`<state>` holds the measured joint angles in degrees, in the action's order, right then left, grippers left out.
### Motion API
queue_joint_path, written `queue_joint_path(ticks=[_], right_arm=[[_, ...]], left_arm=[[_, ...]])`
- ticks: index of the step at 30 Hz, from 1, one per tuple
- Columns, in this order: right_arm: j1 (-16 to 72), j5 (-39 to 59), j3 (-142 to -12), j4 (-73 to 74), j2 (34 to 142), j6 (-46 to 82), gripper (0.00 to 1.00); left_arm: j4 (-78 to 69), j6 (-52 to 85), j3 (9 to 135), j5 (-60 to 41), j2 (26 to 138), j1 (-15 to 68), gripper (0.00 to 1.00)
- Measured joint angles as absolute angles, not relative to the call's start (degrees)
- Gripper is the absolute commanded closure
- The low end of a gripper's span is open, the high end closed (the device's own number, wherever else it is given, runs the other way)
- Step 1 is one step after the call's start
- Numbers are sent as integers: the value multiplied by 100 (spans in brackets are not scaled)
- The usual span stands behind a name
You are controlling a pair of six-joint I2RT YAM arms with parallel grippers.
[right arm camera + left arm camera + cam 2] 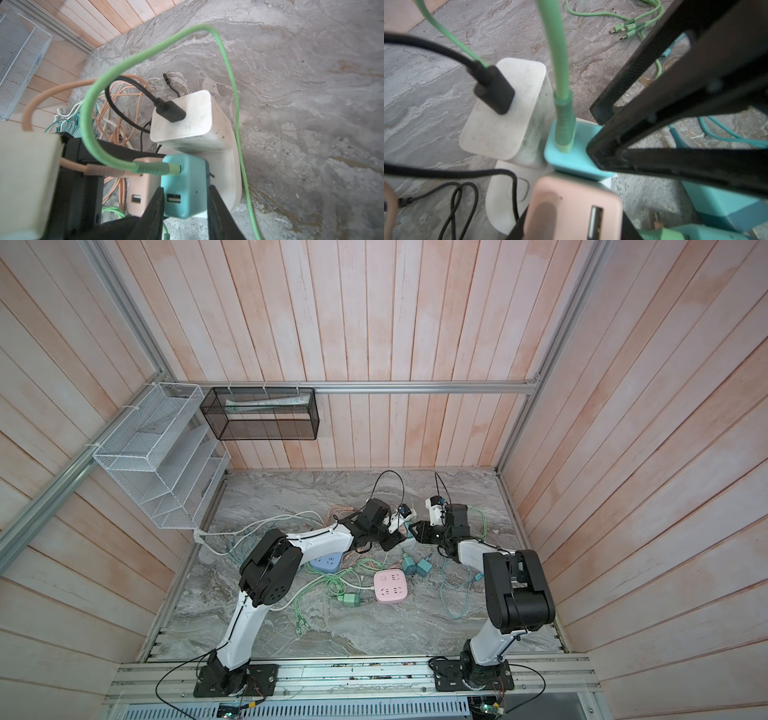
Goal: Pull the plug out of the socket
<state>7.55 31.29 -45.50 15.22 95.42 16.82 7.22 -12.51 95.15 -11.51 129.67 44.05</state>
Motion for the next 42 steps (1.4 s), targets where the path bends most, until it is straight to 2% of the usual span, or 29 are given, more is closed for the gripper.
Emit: queue_joint_path(ticks=[11,30,42], right_arm=[[838,3076,-4547,1531,9557,1623,70],[875,3009,-4547,1544,9555,1584,71],[878,3006,-4547,1538,9546,1584,71]], left_arm=[[718,-762,9544,-1317,12967,4296,88],[469,-683,9310,-1190,12809,4278,88],[84,-353,8720,-1000,12315,3800,88]])
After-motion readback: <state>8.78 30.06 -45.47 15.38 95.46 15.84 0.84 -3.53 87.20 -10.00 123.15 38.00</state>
